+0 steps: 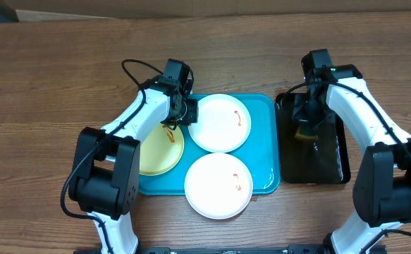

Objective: Clean dirty plates on tray and stack at the side
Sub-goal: 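Carry the sponge left over the top white plate with the right gripper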

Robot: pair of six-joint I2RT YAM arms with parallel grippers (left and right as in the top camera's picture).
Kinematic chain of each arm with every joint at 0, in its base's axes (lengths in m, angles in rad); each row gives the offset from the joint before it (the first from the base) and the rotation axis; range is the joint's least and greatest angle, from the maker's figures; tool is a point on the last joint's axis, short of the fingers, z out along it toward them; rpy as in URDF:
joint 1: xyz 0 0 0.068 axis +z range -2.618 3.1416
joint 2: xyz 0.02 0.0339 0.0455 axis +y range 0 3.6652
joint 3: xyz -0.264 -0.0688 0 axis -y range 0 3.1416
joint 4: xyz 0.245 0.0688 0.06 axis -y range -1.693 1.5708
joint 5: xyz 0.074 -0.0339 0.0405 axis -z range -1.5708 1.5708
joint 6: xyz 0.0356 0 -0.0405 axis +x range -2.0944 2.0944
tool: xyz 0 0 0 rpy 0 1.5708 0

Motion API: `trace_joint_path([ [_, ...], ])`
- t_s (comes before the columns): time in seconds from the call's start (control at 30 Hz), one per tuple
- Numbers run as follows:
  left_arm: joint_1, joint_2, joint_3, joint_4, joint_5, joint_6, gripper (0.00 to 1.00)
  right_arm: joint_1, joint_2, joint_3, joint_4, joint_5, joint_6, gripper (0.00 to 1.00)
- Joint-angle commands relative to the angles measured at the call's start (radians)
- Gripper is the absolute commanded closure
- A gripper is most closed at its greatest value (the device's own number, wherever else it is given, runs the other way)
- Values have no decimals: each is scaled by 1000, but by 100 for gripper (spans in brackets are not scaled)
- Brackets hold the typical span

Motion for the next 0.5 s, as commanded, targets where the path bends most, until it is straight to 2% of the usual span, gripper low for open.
trace_joint_path([
  [0.0, 0, 23, 6, 8, -10, 9, 89, -2, -4, 23, 7, -24, -41, 96],
  [0.1, 0, 26, 6, 8, -10, 9, 90, -3, -4, 23, 1, 35, 32, 96],
  [0.17, 0, 27, 6, 10, -10, 9, 90, -3, -4, 23, 21, -56, -26, 96],
  [0.23, 0, 27, 6, 11, -10, 9, 90, 0, -4, 25, 10, -21, -91, 96],
  [0.3, 0, 27, 6, 11, -10, 9, 91, -5, -4, 29, -10, 102, 11, 96],
  [0.33, 0, 27, 6, 11, -10, 9, 91, -7, -4, 29, -6, 99, 34, 96],
  [0.4, 0, 27, 6, 11, -10, 9, 94, -8, -4, 29, 6, 10, -47, 96],
  [0.47, 0, 27, 6, 11, -10, 9, 96, -8, -4, 29, -6, 75, -19, 96],
])
